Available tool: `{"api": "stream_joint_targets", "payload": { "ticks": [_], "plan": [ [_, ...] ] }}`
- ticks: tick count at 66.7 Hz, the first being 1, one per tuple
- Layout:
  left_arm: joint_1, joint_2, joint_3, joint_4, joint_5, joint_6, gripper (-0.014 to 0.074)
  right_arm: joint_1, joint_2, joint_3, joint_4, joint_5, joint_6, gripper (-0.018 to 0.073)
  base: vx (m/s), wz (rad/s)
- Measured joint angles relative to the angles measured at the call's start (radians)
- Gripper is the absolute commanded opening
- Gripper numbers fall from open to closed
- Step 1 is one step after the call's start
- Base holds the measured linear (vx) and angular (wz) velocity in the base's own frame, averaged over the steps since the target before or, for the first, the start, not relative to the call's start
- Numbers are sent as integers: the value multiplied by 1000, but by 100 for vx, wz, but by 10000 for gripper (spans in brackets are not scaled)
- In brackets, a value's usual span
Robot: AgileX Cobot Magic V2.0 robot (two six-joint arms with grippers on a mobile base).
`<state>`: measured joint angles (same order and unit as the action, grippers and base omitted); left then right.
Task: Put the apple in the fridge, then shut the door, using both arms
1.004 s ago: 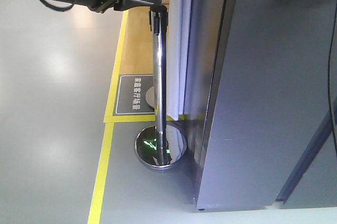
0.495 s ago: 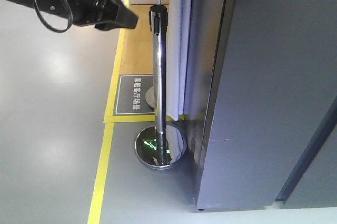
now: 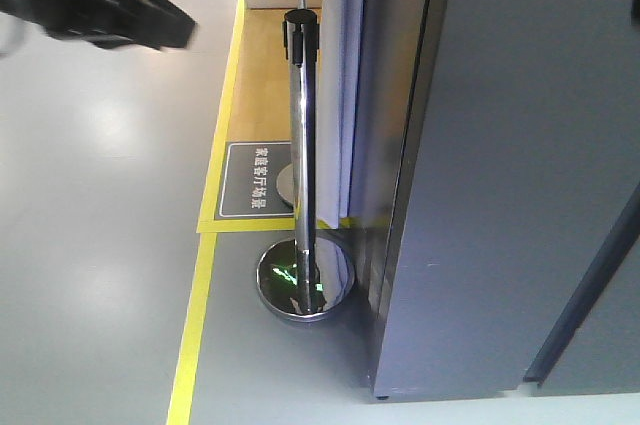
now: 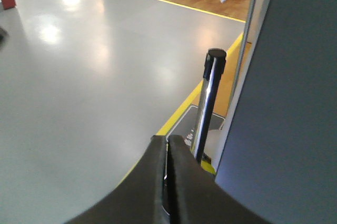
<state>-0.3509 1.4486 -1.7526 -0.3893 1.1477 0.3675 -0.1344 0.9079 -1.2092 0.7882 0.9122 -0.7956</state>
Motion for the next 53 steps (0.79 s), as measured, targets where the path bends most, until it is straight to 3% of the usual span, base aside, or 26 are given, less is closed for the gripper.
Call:
{"api": "stream_joint_targets", "payload": {
  "ticks": [17, 36, 43, 53],
  "plan": [
    [0, -250, 186, 58, -21, -7, -7, 0, -312, 413, -1, -159, -36, -5, 0, 0],
    [0, -609, 745, 62, -287, -7, -7, 0, -486, 655, -13, -179, -39, -5, 0, 0],
    [0, -716, 976, 62, -396, -7, -7, 0, -503, 688, -15, -169, -39, -5, 0, 0],
    [0, -824, 1185, 62, -554, -7, -7, 0, -505, 694, -15, -112, -37, -5, 0, 0]
  ]
}}
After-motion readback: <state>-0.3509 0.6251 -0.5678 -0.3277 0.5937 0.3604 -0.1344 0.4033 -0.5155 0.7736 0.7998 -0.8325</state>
